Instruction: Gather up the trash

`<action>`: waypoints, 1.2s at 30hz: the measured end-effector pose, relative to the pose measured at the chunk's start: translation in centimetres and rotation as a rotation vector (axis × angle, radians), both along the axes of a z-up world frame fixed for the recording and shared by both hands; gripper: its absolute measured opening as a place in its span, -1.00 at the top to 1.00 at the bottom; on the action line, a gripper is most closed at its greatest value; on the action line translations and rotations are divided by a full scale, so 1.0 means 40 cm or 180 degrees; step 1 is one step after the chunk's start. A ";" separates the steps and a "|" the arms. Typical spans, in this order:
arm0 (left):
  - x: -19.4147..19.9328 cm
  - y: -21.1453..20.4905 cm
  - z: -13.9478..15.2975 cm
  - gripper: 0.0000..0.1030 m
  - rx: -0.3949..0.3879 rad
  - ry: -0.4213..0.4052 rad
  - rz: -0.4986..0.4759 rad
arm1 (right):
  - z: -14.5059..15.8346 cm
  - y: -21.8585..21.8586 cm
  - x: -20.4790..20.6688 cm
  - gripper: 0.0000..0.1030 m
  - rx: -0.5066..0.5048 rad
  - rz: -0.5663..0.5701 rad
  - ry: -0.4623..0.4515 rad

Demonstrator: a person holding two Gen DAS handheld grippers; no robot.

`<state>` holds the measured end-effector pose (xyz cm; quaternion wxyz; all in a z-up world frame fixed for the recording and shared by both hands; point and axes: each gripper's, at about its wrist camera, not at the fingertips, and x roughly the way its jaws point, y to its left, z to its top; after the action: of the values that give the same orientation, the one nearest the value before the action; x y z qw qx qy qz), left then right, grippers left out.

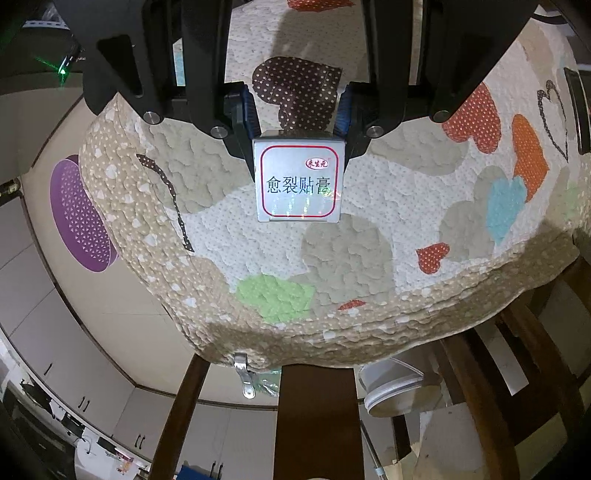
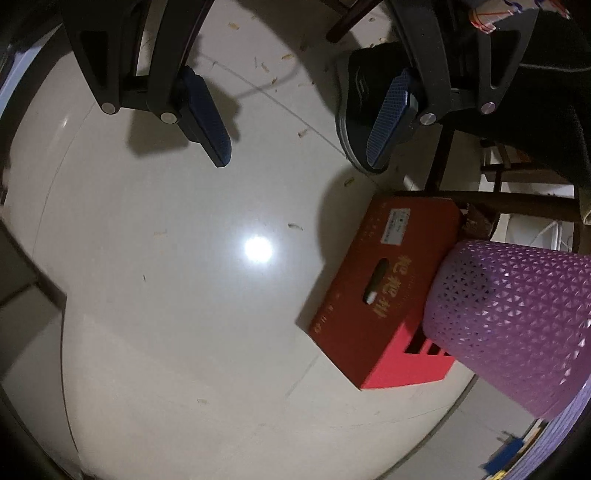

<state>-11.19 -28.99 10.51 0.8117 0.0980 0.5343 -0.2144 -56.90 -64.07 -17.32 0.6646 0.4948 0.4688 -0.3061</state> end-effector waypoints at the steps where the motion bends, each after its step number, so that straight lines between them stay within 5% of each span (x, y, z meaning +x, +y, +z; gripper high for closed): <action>1: -0.001 0.002 0.001 0.36 -0.0004 -0.0004 0.0001 | 0.006 -0.001 0.008 -0.55 -0.0019 0.0005 -0.0017; 12: -0.033 -0.004 -0.010 0.36 -0.0068 -0.0122 -0.0178 | 0.101 -0.088 -0.012 -0.53 -0.0416 -0.0074 0.0243; 16: -0.045 -0.051 -0.023 0.36 -0.0182 -0.0076 -0.0352 | 0.199 -0.138 -0.035 -0.53 -0.0785 -0.0100 0.0408; 25: -0.103 -0.122 -0.001 0.36 -0.0289 -0.0243 -0.0780 | 0.438 -0.134 0.102 -0.53 -0.1341 0.0160 0.0087; 36: -0.125 0.039 0.002 0.36 -0.0339 -0.0439 -0.0696 | 0.663 0.047 0.292 -0.55 -0.1797 0.0958 -0.0257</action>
<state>-16.17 -27.42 10.59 0.8224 0.1269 0.4513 -0.3223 -45.20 -62.19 9.19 0.8315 0.2278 0.4066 -0.3025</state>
